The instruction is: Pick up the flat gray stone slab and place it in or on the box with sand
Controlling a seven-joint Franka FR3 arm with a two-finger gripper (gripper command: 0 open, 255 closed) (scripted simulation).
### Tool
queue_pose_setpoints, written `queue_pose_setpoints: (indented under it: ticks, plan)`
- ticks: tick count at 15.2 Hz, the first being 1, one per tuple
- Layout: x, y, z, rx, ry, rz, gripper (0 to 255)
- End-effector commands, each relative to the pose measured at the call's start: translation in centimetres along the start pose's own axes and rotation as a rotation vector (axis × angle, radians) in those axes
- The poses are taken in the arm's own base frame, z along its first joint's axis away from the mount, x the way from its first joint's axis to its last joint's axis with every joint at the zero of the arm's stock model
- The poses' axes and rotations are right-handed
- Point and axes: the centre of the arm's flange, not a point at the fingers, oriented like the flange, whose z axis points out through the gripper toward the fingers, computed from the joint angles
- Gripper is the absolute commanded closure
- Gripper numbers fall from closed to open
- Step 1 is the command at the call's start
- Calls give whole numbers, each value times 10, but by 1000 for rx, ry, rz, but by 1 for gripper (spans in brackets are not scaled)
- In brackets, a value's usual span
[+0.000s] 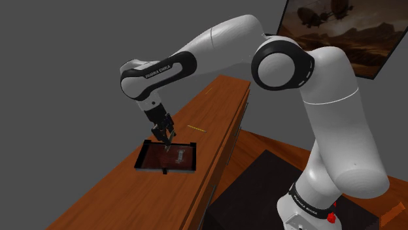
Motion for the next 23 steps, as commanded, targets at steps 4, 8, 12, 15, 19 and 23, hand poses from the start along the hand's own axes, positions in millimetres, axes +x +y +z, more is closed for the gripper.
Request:
queue_pose_setpoints:
  ticks: [4,8,12,15,19,23]
  plan:
    - [17,0,26,0,-10,-6,255]
    - [28,2,44,0,-10,-6,255]
    - [38,5,62,0,-10,-6,255]
    - [41,5,67,0,-10,-6,255]
    - [41,5,67,0,-10,-6,255]
    - [43,13,71,1,-10,-7,0]
